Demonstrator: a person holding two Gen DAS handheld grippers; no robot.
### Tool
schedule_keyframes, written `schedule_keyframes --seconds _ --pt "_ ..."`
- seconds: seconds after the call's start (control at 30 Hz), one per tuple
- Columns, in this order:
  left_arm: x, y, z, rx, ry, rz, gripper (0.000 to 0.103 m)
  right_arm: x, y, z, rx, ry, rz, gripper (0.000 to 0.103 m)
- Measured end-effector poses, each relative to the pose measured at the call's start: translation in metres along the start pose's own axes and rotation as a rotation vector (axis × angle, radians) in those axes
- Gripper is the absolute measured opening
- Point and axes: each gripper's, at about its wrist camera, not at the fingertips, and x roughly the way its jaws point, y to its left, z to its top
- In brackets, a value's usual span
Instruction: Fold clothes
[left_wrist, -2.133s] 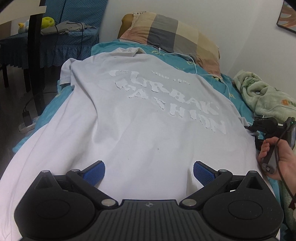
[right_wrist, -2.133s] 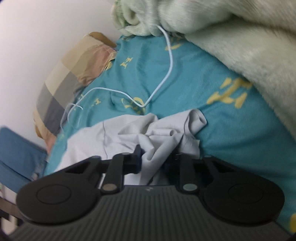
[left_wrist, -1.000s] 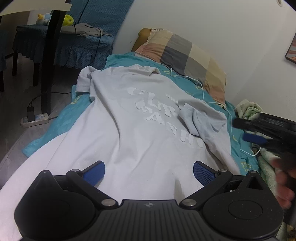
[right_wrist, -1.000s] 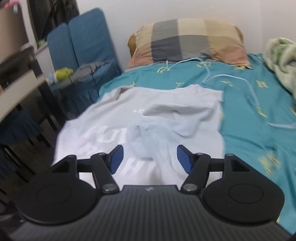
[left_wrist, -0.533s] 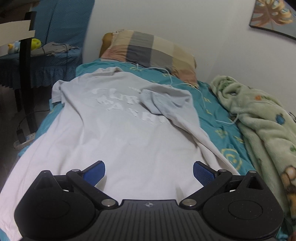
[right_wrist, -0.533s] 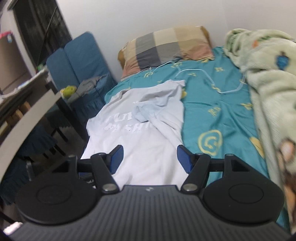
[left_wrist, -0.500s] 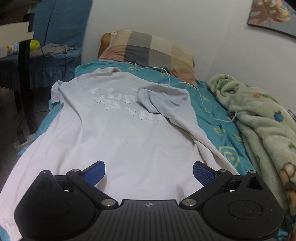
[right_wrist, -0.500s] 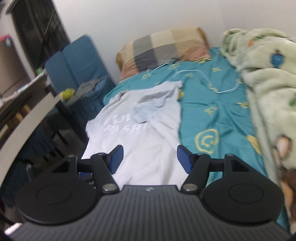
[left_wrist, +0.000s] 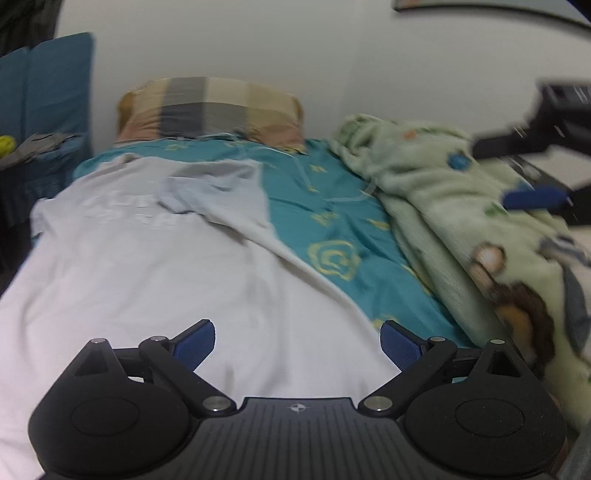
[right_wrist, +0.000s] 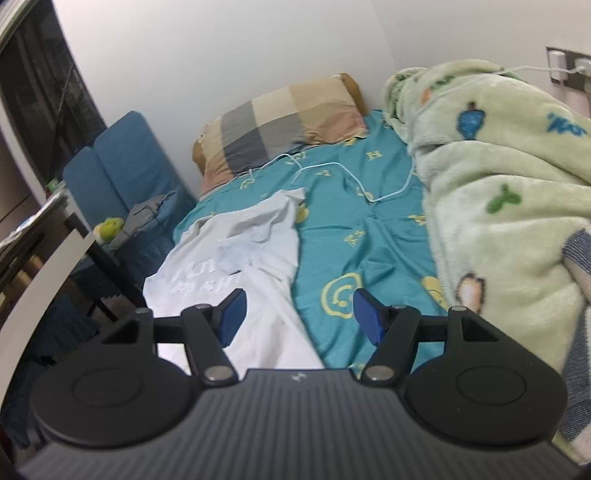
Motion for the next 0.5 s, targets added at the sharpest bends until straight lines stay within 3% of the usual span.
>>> schedule_keyframes --seconds 0.1,0.37,0.5 --pt "0.015 -0.024 -0.012 0.063 0.033 -0.043 0.087 0.000 -0.015 0.002 0.040 -0.003 0.004 0.066" --pt "0.046 -0.068 -0.039 0.195 0.097 -0.148 0.076 0.010 -0.034 0.000 0.127 0.024 0.038 0.068" --pt "0.059 -0.075 -0.050 0.225 0.140 -0.162 0.056 0.014 -0.032 -0.001 0.119 0.030 0.035 0.068"
